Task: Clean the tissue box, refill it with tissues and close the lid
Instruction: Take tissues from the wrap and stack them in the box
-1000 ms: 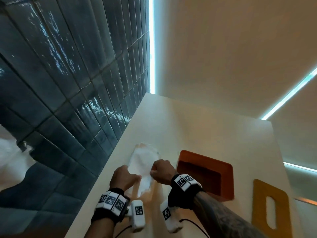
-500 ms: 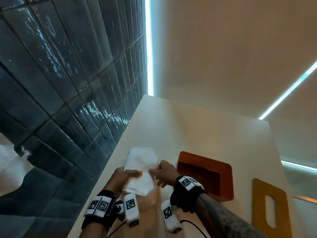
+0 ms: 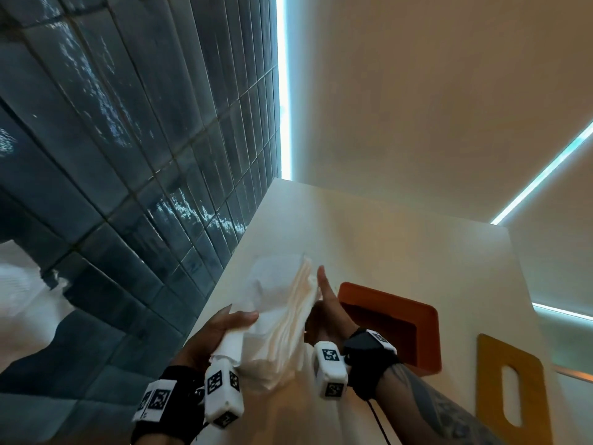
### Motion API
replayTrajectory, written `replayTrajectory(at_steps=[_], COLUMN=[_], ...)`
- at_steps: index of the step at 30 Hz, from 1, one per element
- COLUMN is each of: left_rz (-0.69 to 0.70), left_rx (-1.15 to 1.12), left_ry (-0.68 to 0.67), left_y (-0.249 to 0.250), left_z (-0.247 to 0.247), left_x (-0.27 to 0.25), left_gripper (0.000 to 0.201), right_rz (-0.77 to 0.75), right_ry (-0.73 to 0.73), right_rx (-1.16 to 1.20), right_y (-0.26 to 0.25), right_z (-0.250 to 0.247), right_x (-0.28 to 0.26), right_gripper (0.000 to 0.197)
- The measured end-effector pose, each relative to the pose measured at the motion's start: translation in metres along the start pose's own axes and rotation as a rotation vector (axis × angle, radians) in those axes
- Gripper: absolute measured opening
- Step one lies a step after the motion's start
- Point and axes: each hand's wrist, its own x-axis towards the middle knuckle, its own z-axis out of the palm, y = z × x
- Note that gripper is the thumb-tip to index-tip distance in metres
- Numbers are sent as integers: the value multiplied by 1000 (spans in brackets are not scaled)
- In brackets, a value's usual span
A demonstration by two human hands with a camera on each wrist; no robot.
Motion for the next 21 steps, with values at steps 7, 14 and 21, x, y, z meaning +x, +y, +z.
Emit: replayTrajectory(at_steps=[7,14,21], left_rz=[-121,-167,-106], left_rx=[344,498,190], left_ry=[-90,-247,-158], left_y=[16,21,5], left_z=[8,50,66], left_x=[8,32,60], left_gripper=[50,46,61], right_rz=[-84,-163,-441], right_ry=[-40,-34,234], right_rx=[-185,-561,-390], right_y=[-47,-78,-85], right_z=[-31,-61,-123], right_x=[-28,-77,-114], right_gripper=[91,29,31])
